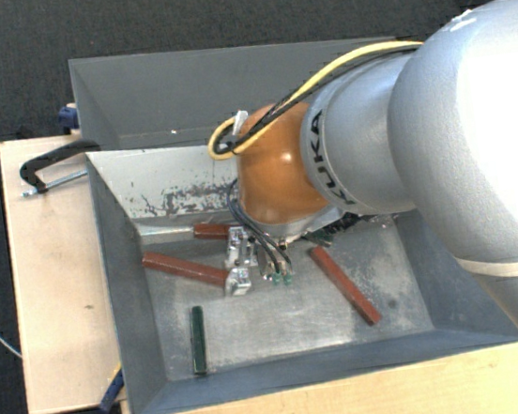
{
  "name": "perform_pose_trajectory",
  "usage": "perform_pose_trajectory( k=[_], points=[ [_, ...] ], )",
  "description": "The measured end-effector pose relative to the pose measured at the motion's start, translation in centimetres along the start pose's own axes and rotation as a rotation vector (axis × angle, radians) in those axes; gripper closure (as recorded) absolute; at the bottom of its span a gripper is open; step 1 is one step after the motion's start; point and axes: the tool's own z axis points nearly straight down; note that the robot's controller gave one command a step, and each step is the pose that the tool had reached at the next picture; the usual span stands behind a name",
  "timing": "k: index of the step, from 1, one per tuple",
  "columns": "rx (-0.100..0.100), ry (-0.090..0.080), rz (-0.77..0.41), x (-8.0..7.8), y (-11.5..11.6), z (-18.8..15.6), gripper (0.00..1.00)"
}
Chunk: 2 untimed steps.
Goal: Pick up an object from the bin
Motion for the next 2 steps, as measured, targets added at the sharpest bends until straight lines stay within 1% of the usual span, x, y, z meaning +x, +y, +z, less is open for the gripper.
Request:
perform_pose_trajectory(
  k=[1,2],
  points=[
    [0.0,-0.019,-0.037,0.8,0.1,-0.1,1.0],
    [0.001,-0.005,-0.015,-1.6,1.5,-18.9,1.0]
  ],
)
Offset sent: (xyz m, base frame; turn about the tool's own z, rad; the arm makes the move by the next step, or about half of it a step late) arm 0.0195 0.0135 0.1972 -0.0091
